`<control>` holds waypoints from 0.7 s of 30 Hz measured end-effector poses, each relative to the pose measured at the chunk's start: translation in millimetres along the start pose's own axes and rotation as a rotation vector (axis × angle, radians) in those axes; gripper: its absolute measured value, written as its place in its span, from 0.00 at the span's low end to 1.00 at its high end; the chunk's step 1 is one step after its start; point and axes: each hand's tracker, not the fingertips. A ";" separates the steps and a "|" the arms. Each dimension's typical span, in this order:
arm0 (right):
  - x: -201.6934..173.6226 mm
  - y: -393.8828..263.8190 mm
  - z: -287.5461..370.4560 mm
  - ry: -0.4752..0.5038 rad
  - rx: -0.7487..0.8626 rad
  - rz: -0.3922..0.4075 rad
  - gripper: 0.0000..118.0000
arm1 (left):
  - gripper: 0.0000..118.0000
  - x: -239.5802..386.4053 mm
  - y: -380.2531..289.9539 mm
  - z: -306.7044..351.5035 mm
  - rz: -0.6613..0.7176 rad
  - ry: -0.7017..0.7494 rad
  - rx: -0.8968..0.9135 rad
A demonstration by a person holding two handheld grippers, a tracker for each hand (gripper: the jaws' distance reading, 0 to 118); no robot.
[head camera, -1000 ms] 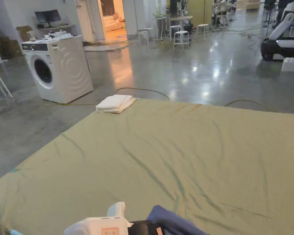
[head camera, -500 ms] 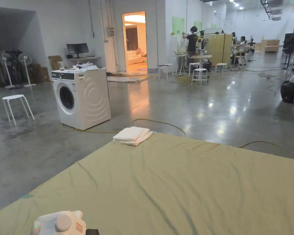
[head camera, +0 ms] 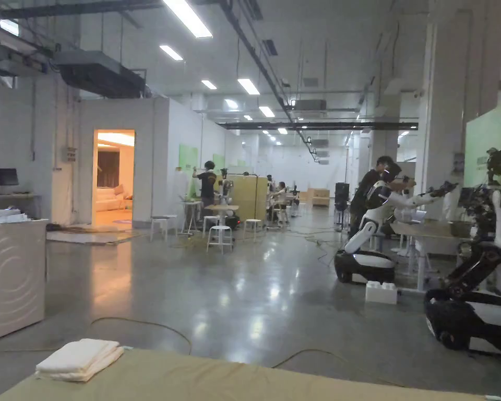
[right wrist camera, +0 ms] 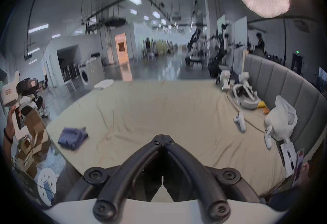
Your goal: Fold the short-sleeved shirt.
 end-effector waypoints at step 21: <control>4.3 21.7 52.7 -0.078 0.356 -0.117 0.00 | 0.00 130.6 -32.6 31.8 -0.192 0.196 0.199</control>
